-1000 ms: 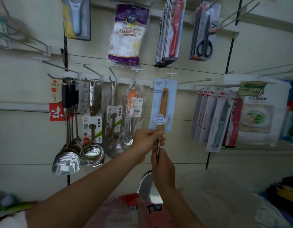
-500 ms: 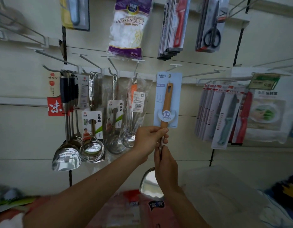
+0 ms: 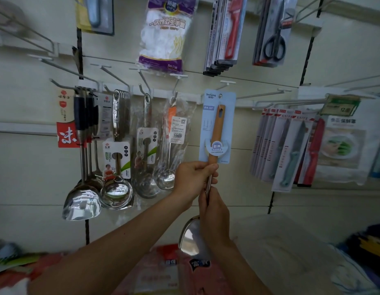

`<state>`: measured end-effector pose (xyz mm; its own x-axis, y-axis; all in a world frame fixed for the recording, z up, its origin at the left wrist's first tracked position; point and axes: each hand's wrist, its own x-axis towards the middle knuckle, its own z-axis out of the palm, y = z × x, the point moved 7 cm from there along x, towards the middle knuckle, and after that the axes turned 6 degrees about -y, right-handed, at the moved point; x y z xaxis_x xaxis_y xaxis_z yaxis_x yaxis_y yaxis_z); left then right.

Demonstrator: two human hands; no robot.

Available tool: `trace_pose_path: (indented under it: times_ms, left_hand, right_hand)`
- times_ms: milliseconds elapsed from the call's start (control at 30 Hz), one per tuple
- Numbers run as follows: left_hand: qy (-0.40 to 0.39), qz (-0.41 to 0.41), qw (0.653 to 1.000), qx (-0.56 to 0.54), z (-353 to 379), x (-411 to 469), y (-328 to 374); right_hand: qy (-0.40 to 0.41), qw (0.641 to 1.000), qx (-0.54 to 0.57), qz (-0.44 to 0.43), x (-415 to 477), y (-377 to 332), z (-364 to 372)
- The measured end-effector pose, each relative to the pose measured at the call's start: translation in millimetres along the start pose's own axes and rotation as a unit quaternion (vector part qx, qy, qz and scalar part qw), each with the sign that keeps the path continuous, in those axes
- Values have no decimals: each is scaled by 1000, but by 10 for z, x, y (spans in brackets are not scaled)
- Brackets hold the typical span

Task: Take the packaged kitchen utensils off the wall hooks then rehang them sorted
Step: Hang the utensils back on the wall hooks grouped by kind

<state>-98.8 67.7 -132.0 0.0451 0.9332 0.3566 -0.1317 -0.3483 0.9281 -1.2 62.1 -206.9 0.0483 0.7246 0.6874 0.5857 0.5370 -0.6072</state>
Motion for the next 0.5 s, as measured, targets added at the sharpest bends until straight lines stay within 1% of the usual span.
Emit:
trace_pose_path:
  times_ms: [233,367,500]
  left_hand:
    - [15,-36,999,5,-84,178,-122]
    - [30,-44,999,9,-125,410,-167]
    - [53,-58,996,29,-179,650,-258]
  right_hand:
    - [-13,1000,-16,3,82,75,129]
    - [-27,999,-28,38,287,199,304]
    - [-12,999,-39,29,450,274,423]
